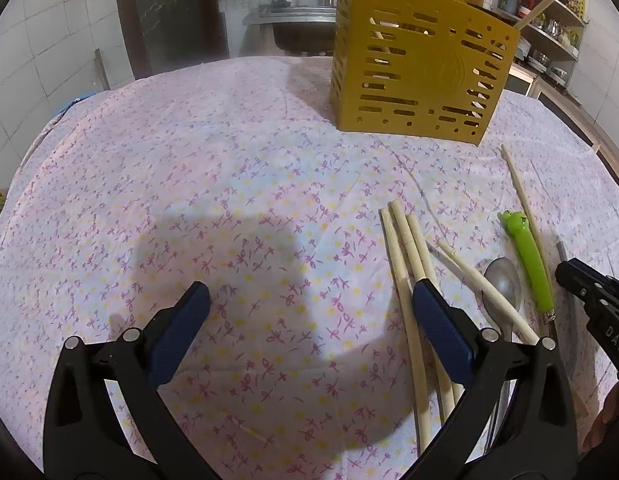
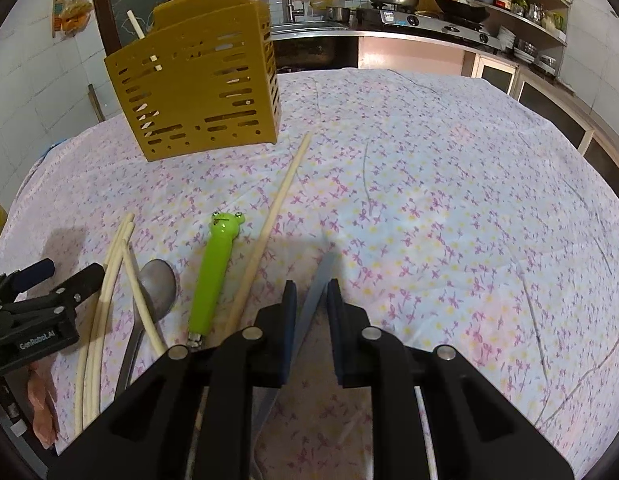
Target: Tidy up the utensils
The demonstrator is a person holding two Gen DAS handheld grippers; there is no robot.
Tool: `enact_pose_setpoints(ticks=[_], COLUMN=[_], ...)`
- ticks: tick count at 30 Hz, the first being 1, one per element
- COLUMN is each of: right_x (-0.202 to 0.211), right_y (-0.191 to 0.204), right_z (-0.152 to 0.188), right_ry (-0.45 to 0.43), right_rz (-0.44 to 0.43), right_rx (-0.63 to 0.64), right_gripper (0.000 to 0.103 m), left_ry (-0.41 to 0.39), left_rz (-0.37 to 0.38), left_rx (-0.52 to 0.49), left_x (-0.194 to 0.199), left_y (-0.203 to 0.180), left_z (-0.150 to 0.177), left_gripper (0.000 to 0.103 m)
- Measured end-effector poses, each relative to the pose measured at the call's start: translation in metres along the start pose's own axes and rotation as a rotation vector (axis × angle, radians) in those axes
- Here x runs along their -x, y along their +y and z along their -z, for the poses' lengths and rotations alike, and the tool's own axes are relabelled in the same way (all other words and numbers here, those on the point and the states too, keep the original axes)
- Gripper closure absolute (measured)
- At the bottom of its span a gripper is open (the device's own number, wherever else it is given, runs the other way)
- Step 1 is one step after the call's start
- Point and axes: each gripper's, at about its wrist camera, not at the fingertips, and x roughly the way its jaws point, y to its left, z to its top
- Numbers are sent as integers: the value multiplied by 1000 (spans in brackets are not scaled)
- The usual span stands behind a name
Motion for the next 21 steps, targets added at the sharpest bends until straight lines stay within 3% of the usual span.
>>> enact_pose_setpoints(ticks=[6,12,19,21], right_x=[2,1,-4,-6], right_y=[-4,-1,1,2], right_z=[4,0,-4,-8], right_ry=[-7,7,16,22], right_rz=[5,30,39,38], right_rx=[-15,-21,-44,-55], right_gripper=[87,87,87,89], left_ry=[13,38,59,76], left_rz=[-51,-20,7,12], left_rx=[-30,-3,-24,-25], left_x=[-1,-5,-11,-15], left_y=[-12,-10,-21,-24], left_z=[0,-7,-23,-30], left_gripper=[5,7,36,40])
